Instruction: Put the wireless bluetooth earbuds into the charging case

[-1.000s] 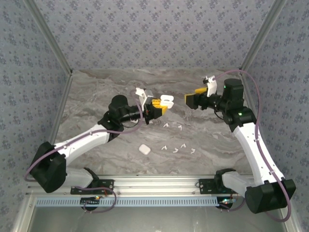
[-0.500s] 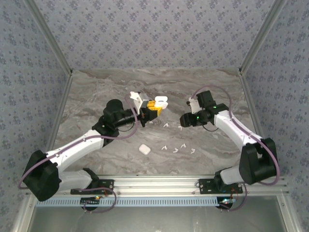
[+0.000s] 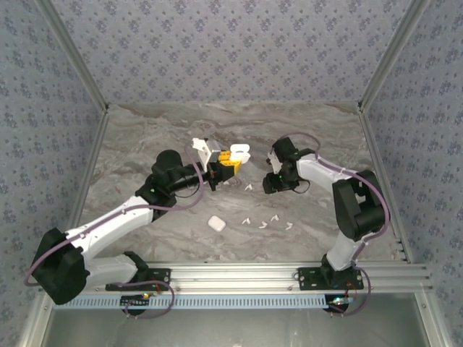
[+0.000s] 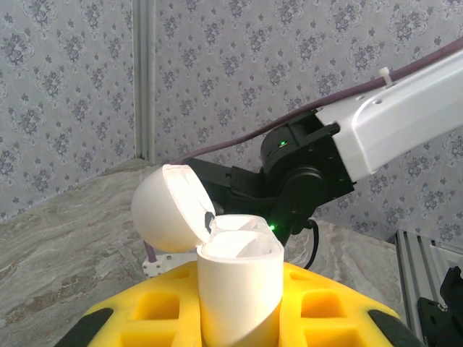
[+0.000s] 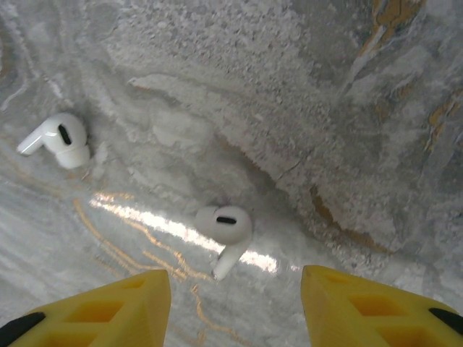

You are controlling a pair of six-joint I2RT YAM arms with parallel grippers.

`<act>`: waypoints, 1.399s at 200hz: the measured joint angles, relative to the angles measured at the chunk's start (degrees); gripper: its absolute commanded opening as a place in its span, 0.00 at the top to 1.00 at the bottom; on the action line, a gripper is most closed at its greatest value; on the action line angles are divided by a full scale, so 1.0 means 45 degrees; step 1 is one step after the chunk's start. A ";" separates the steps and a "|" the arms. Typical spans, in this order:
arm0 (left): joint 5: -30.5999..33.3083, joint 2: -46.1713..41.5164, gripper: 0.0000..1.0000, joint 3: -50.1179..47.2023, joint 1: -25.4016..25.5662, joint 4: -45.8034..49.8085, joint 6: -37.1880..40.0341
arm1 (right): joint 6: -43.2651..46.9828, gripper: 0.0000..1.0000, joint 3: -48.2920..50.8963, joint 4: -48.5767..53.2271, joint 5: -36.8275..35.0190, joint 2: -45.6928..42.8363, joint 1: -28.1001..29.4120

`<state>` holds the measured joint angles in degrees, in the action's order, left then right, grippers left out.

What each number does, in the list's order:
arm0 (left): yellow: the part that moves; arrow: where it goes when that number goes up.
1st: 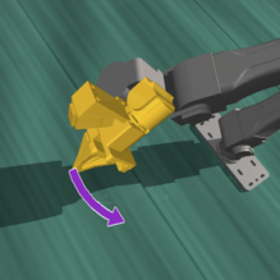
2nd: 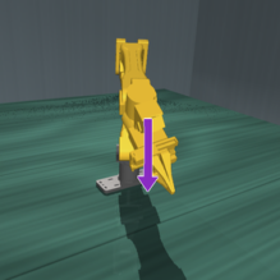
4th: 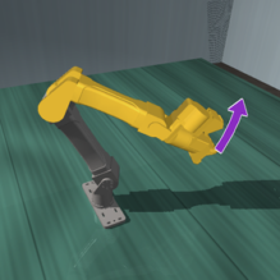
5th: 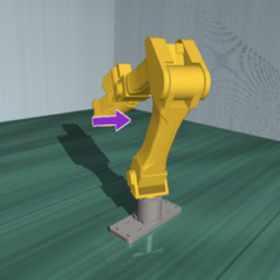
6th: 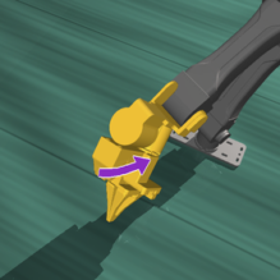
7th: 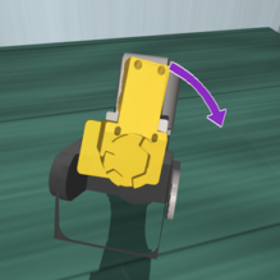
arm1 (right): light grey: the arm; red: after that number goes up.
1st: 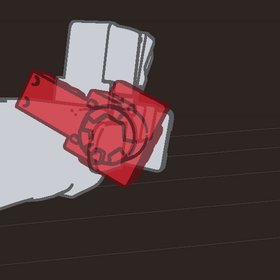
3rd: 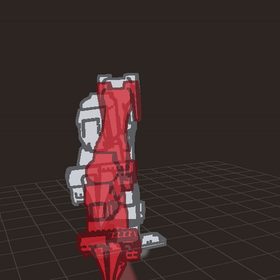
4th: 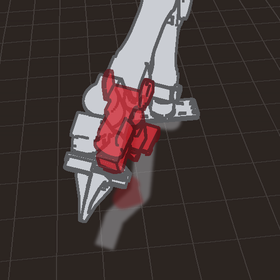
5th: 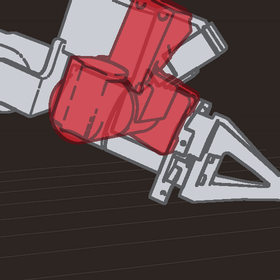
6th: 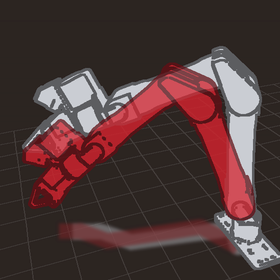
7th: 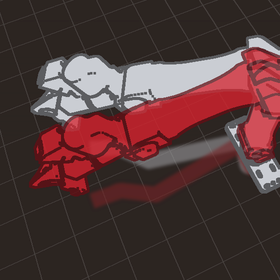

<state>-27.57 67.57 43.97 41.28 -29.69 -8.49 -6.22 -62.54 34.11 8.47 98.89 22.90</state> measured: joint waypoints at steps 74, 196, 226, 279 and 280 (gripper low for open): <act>0.0005 -0.0019 1.00 0.0000 0.0000 0.0112 0.0121 | 0.0049 0.61 -0.0831 0.0000 -0.0379 0.1185 0.0301; 0.0049 -0.0019 1.00 0.0000 0.0000 0.0364 0.0131 | 0.0141 0.75 -0.1005 0.0102 -0.0515 0.1569 0.0447; 0.0049 -0.0019 1.00 0.0000 0.0000 0.0364 0.0121 | 0.0194 0.74 -0.1001 0.0117 -0.0578 0.1375 0.0447; 0.0049 0.0063 1.00 -0.0199 0.0000 -0.0539 -0.0282 | 0.0393 0.74 -0.0826 0.0092 -0.0656 -0.2220 0.0384; 0.0049 0.0078 1.00 -0.0204 0.0000 -0.0583 -0.0311 | 0.0393 0.74 -0.0821 0.0053 -0.0646 -0.2346 0.0384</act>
<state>-27.35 67.92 43.05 41.28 -32.32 -9.89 -4.45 -66.24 34.35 5.56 88.33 24.62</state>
